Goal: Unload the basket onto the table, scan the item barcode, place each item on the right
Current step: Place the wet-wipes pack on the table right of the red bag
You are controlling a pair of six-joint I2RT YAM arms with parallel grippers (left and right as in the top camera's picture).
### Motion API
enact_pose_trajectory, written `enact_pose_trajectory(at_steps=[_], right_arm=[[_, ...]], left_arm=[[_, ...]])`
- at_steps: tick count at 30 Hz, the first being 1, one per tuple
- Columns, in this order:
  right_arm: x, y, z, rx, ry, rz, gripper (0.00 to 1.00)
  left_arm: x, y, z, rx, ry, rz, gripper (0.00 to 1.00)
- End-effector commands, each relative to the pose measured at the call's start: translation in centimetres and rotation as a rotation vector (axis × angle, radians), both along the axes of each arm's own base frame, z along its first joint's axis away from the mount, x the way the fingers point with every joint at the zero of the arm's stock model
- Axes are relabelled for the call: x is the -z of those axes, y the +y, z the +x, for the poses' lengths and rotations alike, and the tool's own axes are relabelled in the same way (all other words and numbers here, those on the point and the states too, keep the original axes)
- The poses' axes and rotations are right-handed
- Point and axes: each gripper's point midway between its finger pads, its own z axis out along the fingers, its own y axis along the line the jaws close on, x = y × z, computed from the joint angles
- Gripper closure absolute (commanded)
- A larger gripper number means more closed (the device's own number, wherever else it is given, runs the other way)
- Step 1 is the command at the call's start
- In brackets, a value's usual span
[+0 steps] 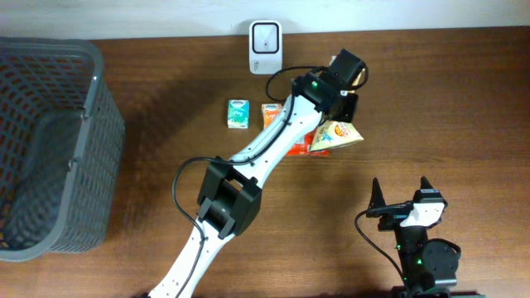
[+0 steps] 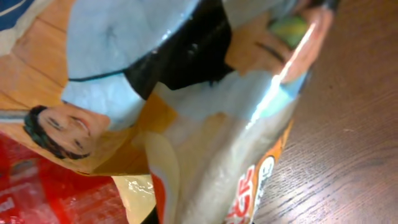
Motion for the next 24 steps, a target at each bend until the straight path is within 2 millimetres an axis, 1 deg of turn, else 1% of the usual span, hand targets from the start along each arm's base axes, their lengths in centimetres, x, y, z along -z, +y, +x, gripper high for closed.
enact_pose_trajectory(at_steps=[1,2,3,5,10,12,13,15,16,19,21,22,24], right_arm=[[0.3,-0.2,0.0,0.010,0.005,0.011,0.01],[0.3,-0.2,0.0,0.010,0.005,0.011,0.01],[0.3,-0.2,0.0,0.010,0.005,0.011,0.01],[0.3,-0.2,0.0,0.010,0.005,0.011,0.01],[0.3,-0.2,0.0,0.010,0.005,0.011,0.02],[0.3,-0.2,0.0,0.010,0.005,0.011,0.01],[0.3,-0.2,0.0,0.010,0.005,0.011,0.01],[0.3,-0.2,0.0,0.010,0.005,0.011,0.01],[0.3,-0.2,0.0,0.010,0.005,0.011,0.02],[0.3,-0.2,0.0,0.010,0.005,0.011,0.01],[0.3,-0.2,0.0,0.010,0.005,0.011,0.02],[0.3,-0.2,0.0,0.010,0.005,0.011,0.01],[0.3,-0.2,0.0,0.010,0.005,0.011,0.02]], left_arm=[[0.2,0.1,0.1,-0.044,0.007,-0.002,1.00],[0.4,0.7,0.2,-0.139,0.035,-0.010,1.00],[0.5,0.7,0.2,-0.183,0.055,-0.026,0.98],[0.5,0.7,0.1,-0.188,0.058,-0.027,0.93],[0.5,-0.2,-0.9,-0.148,0.106,-0.066,0.92],[0.6,-0.2,-1.0,-0.143,0.117,-0.066,0.87],[0.7,-0.1,-1.2,-0.144,0.124,-0.059,0.77],[0.8,0.1,-1.3,-0.145,0.130,-0.052,0.65],[0.8,0.1,-1.3,-0.146,0.129,-0.051,0.62],[0.7,0.1,-1.3,-0.130,0.119,-0.045,0.61],[0.1,0.0,-1.2,-0.102,0.100,-0.042,0.58],[-0.6,0.0,-1.1,-0.102,0.094,-0.047,0.58],[-2.8,-0.2,-0.8,-0.099,0.066,-0.072,0.56]])
